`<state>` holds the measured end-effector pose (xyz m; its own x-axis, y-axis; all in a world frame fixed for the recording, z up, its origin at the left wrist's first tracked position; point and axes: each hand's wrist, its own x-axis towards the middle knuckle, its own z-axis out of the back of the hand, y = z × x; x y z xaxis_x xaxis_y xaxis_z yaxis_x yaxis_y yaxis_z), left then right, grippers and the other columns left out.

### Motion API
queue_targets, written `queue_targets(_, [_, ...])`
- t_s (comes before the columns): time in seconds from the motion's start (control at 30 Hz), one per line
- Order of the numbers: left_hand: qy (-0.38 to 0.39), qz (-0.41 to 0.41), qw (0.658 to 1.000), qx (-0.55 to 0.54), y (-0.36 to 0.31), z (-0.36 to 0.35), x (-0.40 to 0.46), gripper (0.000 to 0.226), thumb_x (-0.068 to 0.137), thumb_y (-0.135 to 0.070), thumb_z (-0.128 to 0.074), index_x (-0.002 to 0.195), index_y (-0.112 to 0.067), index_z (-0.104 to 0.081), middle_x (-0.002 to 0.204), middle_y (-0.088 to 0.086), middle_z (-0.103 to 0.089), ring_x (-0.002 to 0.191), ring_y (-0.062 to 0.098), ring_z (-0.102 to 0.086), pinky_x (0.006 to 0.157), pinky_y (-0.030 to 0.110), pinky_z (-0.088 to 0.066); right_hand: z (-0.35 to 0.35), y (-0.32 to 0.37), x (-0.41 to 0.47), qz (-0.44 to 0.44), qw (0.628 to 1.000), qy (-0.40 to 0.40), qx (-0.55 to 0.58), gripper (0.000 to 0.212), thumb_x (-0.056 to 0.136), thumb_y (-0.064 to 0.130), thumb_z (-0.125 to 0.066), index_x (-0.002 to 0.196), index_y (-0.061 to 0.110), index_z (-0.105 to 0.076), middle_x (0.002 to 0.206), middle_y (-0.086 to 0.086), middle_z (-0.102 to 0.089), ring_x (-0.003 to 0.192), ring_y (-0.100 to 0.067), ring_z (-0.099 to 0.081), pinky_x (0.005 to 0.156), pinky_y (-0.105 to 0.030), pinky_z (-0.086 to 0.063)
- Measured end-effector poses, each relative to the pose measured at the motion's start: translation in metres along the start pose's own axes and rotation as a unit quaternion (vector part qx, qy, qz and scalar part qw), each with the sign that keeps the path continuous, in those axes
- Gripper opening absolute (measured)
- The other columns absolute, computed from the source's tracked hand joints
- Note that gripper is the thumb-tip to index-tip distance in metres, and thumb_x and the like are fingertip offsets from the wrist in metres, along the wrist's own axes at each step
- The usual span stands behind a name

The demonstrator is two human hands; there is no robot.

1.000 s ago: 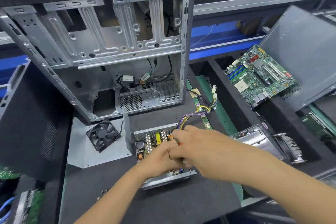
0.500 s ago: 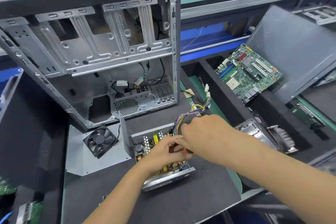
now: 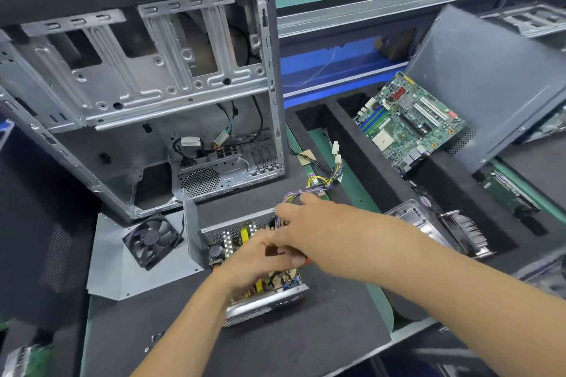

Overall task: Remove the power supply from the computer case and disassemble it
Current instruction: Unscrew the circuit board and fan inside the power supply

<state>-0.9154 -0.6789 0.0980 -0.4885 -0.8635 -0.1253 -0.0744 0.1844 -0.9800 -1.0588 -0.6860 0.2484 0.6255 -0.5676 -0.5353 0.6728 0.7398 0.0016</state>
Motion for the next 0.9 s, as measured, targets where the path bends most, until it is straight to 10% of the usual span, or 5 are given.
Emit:
queue_targets(0.2, [0.014, -0.005, 0.998, 0.055, 0.004, -0.001, 0.002, 0.021, 0.072, -0.008, -0.076, 0.073, -0.028, -0.074, 0.066, -0.009, -0.058, 0.065, 0.004, -0.049, 0.063, 0.011, -0.041, 0.005, -0.005, -0.003, -0.025, 0.997, 0.024, 0.066, 0.040, 0.093, 0.031, -0.057, 0.128, 0.015, -0.045, 0.120, -0.008, -0.046, 0.105, -0.030, -0.054, 0.063, -0.032, -0.040])
queue_targets(0.37, [-0.025, 0.049, 0.997, 0.062, 0.007, 0.003, 0.006, 0.009, 0.077, -0.019, -0.080, 0.082, -0.016, -0.072, 0.073, 0.005, -0.061, 0.074, 0.019, -0.051, 0.064, 0.023, -0.042, 0.025, 0.001, 0.019, -0.049, 0.994, 0.093, -0.032, 0.023, 0.097, 0.025, -0.051, 0.084, 0.007, -0.057, 0.066, 0.000, -0.049, 0.061, -0.016, -0.050, 0.047, -0.026, -0.035])
queue_targets(0.5, [-0.164, 0.123, 0.977, -0.053, 0.017, 0.005, 0.022, 0.049, 0.087, 0.024, -0.027, 0.067, -0.003, -0.062, 0.050, -0.001, -0.053, 0.054, 0.014, -0.048, 0.043, 0.015, -0.043, 0.032, 0.001, 0.029, -0.026, 0.987, 0.138, -0.075, 0.034, 0.094, 0.022, -0.050, 0.061, 0.014, -0.045, 0.042, 0.004, -0.045, 0.039, -0.006, -0.042, 0.042, -0.018, -0.034])
queue_targets(0.67, [-0.169, 0.119, 0.974, -0.092, 0.017, -0.003, 0.024, 0.034, 0.066, 0.007, -0.041, 0.064, -0.004, -0.073, 0.044, -0.003, -0.042, 0.039, 0.007, -0.038, 0.041, 0.013, -0.039, 0.018, -0.004, 0.035, 0.007, 0.972, 0.172, -0.161, 0.024, 0.098, 0.025, -0.045, 0.090, 0.011, -0.062, 0.090, -0.004, -0.067, 0.070, -0.020, -0.055, 0.053, -0.027, -0.042])
queue_targets(0.9, [-0.004, 0.004, 0.998, -0.059, 0.006, 0.005, 0.003, 0.026, 0.061, -0.009, -0.050, 0.082, -0.014, -0.065, 0.068, 0.025, -0.030, 0.064, 0.024, -0.024, 0.059, 0.023, -0.030, 0.010, -0.001, 0.034, 0.042, 0.964, 0.111, -0.238, 0.023, 0.093, 0.013, -0.051, 0.072, 0.012, -0.043, 0.081, -0.002, -0.053, 0.077, -0.025, -0.054, 0.064, -0.030, -0.046])
